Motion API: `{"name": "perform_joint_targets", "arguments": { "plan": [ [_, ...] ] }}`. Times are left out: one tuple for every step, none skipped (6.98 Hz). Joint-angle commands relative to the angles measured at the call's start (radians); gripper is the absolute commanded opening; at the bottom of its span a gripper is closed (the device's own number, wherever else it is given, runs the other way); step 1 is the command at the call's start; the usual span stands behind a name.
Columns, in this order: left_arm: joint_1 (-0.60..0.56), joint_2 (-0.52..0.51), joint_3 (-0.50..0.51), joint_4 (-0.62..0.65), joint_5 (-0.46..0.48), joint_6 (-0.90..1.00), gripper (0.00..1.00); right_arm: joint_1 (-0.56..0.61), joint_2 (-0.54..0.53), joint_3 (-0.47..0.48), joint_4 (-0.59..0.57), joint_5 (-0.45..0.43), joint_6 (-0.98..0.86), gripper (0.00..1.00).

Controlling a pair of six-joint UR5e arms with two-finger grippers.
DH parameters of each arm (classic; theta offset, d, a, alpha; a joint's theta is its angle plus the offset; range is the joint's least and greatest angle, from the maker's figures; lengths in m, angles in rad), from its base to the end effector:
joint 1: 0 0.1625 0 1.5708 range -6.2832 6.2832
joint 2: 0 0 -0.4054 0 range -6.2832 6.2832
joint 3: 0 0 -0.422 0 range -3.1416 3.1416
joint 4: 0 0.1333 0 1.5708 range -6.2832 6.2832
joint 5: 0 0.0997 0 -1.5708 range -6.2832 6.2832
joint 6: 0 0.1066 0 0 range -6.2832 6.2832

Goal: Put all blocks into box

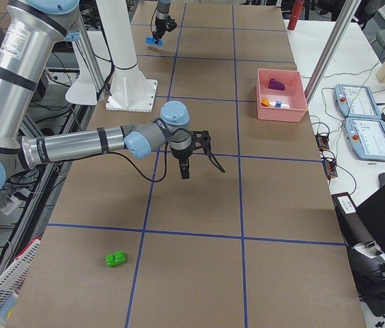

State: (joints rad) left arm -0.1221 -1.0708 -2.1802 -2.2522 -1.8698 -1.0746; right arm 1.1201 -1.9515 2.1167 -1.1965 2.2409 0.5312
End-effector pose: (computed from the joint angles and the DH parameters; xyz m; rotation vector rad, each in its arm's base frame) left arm 0.3525 -0.1459 0.4730 -0.0313 0.8415 0.4702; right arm -0.1113 -0.3840 0.4899 0.1494 -0.8202 -0.1049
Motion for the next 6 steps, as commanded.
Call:
{"name": "perform_joint_targets", "arguments": {
  "plan": [
    [-0.176,-0.145,-0.019,0.000,-0.002,-0.082,0.00,0.000,0.055,-0.043,0.000,-0.003,0.000,0.99],
    [-0.259,-0.234,-0.018,0.002,-0.003,-0.084,0.00,0.000,0.071,-0.061,0.000,-0.003,0.000,0.99],
    [-0.315,-0.301,-0.013,0.012,-0.003,-0.093,0.00,0.000,0.075,-0.061,0.000,-0.003,0.000,0.99],
    [-0.367,-0.372,-0.009,0.017,-0.003,-0.126,0.00,-0.002,0.077,-0.061,0.000,-0.003,0.000,0.99],
    [-0.417,-0.461,0.000,0.034,-0.002,-0.157,0.00,0.000,0.083,-0.064,0.000,-0.003,0.000,0.99],
    [-0.474,-0.557,0.023,0.060,-0.002,-0.195,0.00,0.000,0.088,-0.073,0.000,-0.004,-0.002,0.99]
  ]
}}
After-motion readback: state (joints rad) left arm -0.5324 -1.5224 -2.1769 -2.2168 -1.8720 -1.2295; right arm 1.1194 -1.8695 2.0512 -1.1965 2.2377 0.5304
